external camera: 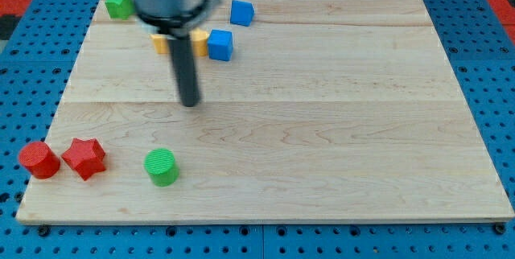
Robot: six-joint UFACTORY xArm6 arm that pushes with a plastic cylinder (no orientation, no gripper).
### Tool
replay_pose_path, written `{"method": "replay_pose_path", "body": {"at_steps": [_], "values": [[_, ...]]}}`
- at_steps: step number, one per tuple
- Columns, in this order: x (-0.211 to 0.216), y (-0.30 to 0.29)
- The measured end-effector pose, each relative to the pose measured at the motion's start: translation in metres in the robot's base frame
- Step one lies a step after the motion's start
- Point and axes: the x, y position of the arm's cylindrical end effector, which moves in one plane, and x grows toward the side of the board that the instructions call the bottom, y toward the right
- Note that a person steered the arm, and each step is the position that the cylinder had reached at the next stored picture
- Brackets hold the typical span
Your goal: Slide the red star towards the top right
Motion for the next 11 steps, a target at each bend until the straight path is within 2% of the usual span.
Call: {"method": "replay_pose_path", "body": {"at_steps": [2,3,4,5,6,7,8,9,10,11], "values": [[-0.015,-0.049],[0.012,-0.126],[0.056,-0.137],[0.077,-0.135],[0.11,-0.1],[0.125,-0.064],[0.141,-0.061],[0.144,-0.034],[0.126,0.006],[0.119,0.074]]}}
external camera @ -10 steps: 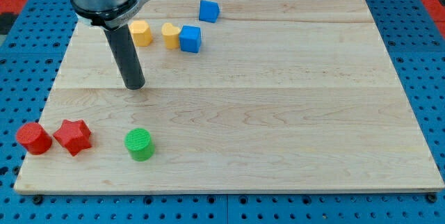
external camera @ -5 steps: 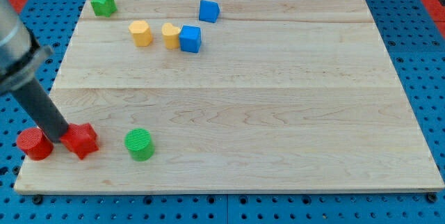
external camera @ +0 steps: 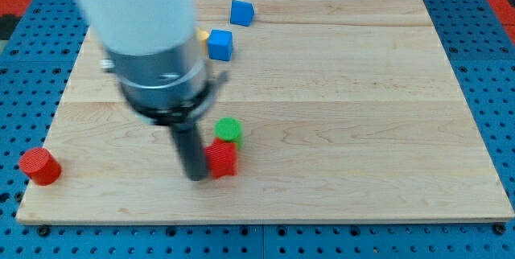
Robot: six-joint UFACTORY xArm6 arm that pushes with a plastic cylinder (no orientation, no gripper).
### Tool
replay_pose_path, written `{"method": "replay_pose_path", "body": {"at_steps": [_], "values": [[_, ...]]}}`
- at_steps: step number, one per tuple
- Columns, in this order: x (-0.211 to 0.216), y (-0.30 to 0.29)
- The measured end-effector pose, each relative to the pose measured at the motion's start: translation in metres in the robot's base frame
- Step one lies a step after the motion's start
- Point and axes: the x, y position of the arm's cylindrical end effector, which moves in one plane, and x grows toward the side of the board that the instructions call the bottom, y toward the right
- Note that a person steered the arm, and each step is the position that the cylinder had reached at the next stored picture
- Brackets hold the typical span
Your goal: Slide the red star towards the top right
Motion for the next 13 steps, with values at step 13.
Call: {"method": "replay_pose_path", "body": {"at_steps": [13], "values": [[-0.228,0.184]]}}
